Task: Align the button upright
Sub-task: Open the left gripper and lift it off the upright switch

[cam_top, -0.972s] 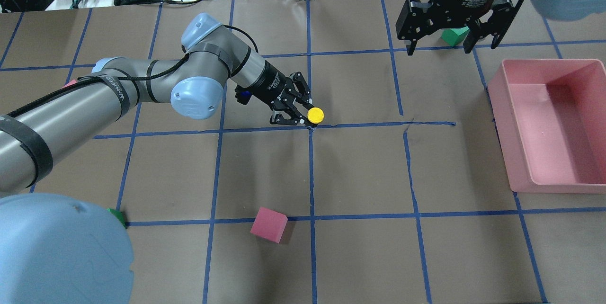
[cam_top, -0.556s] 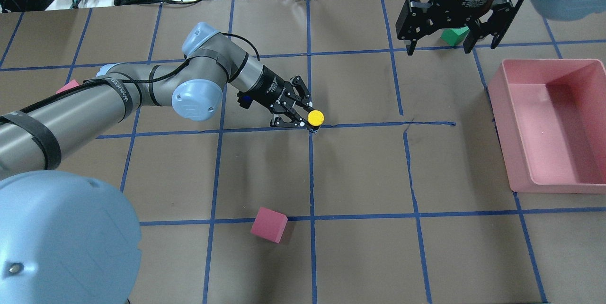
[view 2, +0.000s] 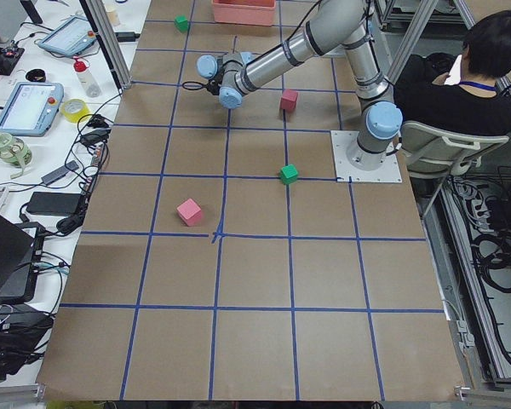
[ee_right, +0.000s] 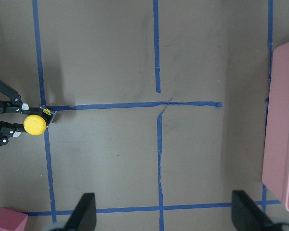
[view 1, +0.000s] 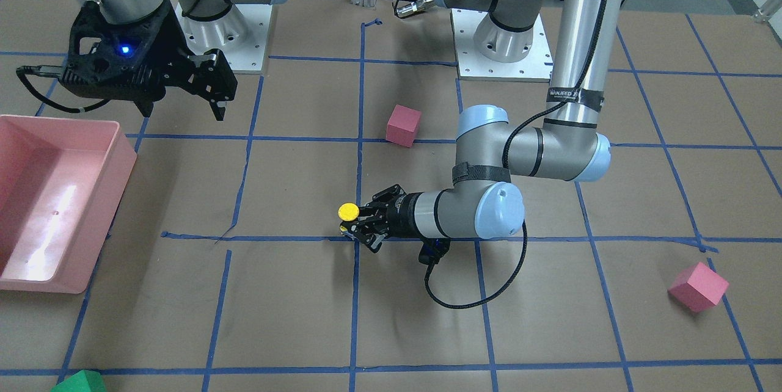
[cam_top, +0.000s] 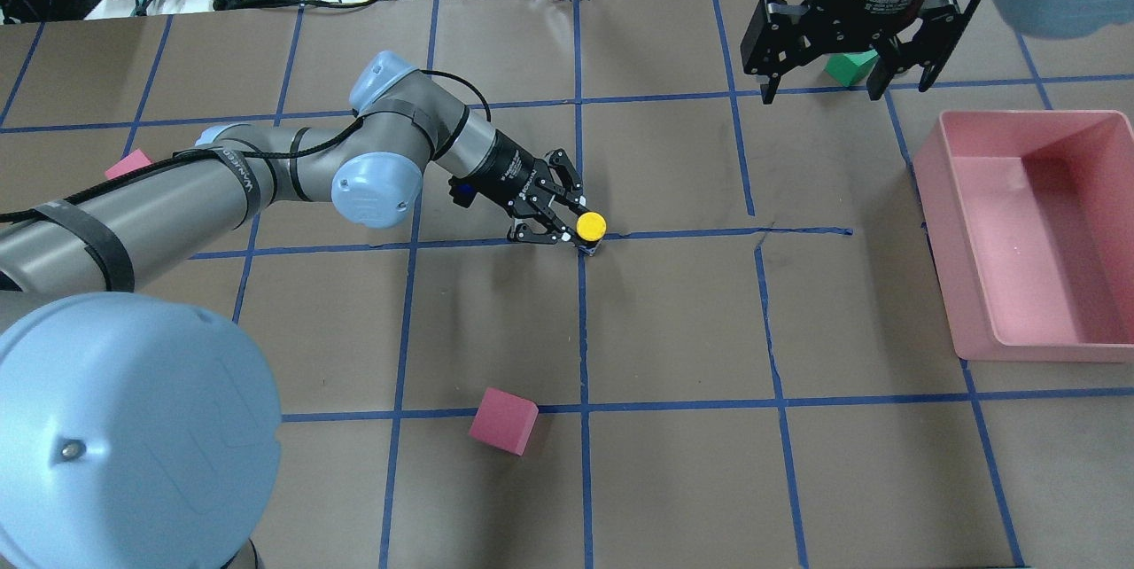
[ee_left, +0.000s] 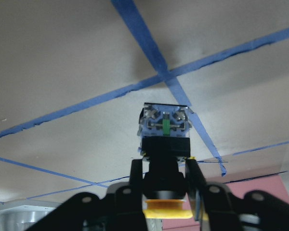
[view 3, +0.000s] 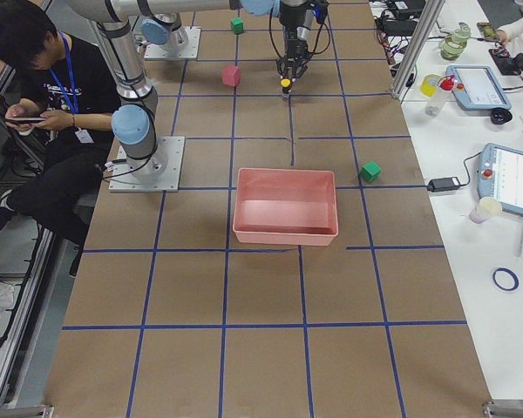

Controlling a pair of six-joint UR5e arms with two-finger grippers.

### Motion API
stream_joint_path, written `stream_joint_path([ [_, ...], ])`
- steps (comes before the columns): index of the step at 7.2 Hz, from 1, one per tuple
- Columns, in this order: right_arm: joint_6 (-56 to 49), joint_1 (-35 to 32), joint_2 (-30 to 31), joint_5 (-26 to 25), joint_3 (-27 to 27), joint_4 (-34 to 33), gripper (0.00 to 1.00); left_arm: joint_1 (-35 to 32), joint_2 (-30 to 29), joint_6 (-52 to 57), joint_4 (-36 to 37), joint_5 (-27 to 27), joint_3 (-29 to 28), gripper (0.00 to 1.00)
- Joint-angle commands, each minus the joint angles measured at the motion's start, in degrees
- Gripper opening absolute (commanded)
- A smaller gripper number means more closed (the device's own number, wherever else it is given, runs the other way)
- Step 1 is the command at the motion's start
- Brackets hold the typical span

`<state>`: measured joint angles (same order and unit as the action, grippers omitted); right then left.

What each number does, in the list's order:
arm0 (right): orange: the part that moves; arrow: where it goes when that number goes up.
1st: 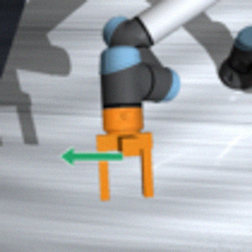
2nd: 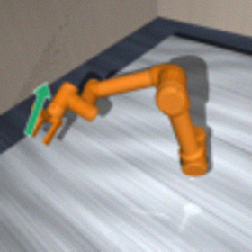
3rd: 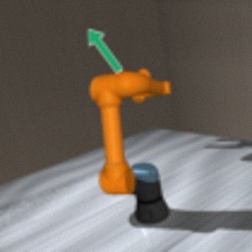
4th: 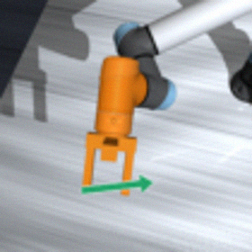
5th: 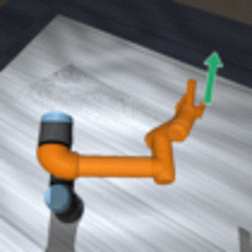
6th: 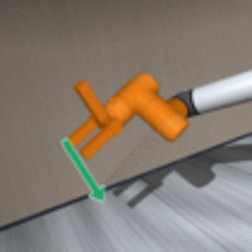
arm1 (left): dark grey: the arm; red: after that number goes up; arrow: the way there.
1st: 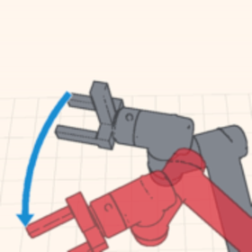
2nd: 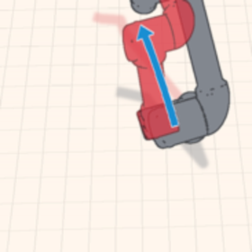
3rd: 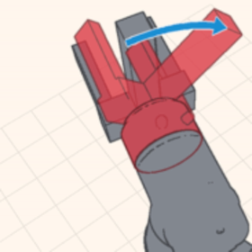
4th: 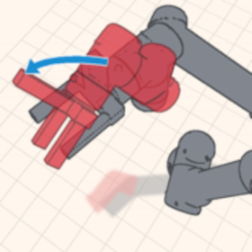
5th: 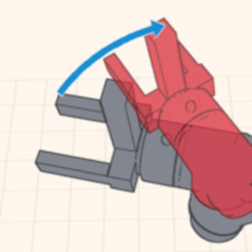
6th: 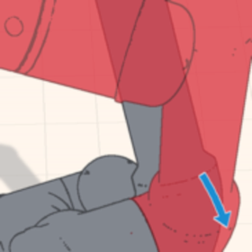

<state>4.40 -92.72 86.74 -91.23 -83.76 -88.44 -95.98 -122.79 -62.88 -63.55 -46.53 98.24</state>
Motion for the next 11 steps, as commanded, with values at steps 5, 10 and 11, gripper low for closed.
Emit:
stream_joint_path([
  [5,-0.1,0.0,0.0,0.0,0.0,0.0,1.0,0.4,4.7,9.1,-1.0,-9.2,-7.9,1.0],
  [10,-0.2,0.0,0.0,0.0,0.0,0.0,1.0,0.3,23.8,49.5,-14.8,-34.3,-8.6,1.0],
  [11,-0.1,0.0,0.0,0.0,-0.1,0.0,1.0,0.4,27.3,56.1,-16.7,-37.7,-9.0,1.0],
])
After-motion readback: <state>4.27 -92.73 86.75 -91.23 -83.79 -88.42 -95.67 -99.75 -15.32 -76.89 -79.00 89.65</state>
